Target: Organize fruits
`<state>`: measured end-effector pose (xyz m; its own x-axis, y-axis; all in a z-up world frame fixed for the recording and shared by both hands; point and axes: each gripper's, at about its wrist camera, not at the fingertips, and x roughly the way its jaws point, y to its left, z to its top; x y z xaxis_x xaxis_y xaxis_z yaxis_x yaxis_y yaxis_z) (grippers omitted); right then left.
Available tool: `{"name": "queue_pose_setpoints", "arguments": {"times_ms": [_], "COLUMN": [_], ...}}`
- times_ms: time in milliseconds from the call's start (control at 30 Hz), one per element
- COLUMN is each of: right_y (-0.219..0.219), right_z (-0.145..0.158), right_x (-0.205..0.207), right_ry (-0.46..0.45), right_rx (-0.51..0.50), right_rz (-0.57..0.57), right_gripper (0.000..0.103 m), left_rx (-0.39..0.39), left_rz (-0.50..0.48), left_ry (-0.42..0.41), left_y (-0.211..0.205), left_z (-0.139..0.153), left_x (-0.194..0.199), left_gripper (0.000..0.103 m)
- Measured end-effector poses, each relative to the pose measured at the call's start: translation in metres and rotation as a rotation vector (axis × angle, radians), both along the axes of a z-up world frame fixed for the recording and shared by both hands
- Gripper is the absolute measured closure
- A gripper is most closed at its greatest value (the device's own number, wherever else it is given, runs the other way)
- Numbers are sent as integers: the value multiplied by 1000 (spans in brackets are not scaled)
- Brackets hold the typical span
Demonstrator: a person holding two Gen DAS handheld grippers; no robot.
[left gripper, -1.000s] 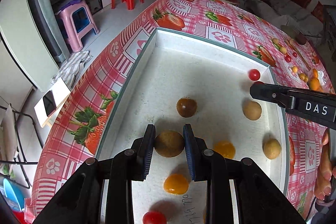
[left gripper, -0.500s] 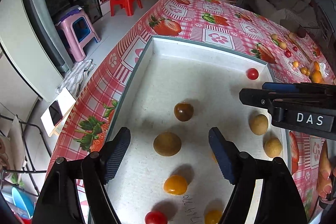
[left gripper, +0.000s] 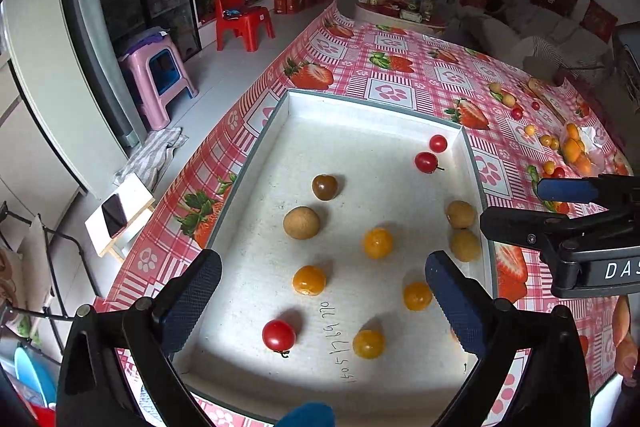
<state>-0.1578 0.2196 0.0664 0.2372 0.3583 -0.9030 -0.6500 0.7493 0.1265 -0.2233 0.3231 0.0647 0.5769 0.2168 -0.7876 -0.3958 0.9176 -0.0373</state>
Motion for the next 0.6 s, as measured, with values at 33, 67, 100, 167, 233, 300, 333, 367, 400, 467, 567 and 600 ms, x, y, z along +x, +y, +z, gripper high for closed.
{"name": "queue_pose_setpoints", "arguments": {"times_ms": [33, 67, 100, 167, 233, 300, 333, 367, 400, 467, 567, 600], "right_y": [-2, -5, -8, -12, -15, -16, -16, -16, -16, -16, -17, -18], "right_z": [2, 4, 6, 11, 14, 15, 15, 16, 16, 17, 19, 20], "right_x": [-2, -4, -7, -13, -18, -22, -25, -27, -30, -34, -42, -44], "right_ry": [-5, -11, -18, -26, -31, -34, -36, -39, -40, -36, -40, -43], "right_rx": [-8, -12, -10, -11, -15, -21, -23, -26, -27, -24, -21, -21], "right_rz": [-1, -1, -1, 1, 4, 10, 11, 13, 17, 24, 33, 35], "right_gripper": [0, 0, 0, 0, 0, 0, 0, 0, 0, 0, 0, 0], "left_rx": [1, 0, -2, -2, -4, -1, -1, -5, -13, -22, -12, -7], "left_rz": [3, 4, 6, 16, 28, 40, 47, 51, 53, 58, 67, 68], "left_ry": [1, 5, 7, 16, 32, 39, 41, 42, 39, 34, 31, 30], "left_y": [-3, -5, -7, -10, -12, -13, -14, -13, -13, -12, -14, -15], "left_z": [1, 1, 1, 0, -1, -1, -1, -1, -1, 0, 1, 1], "left_x": [-2, -4, -6, -10, -13, -17, -20, -22, -24, -29, -35, -37], "left_gripper": [0, 0, 0, 0, 0, 0, 0, 0, 0, 0, 0, 0]}}
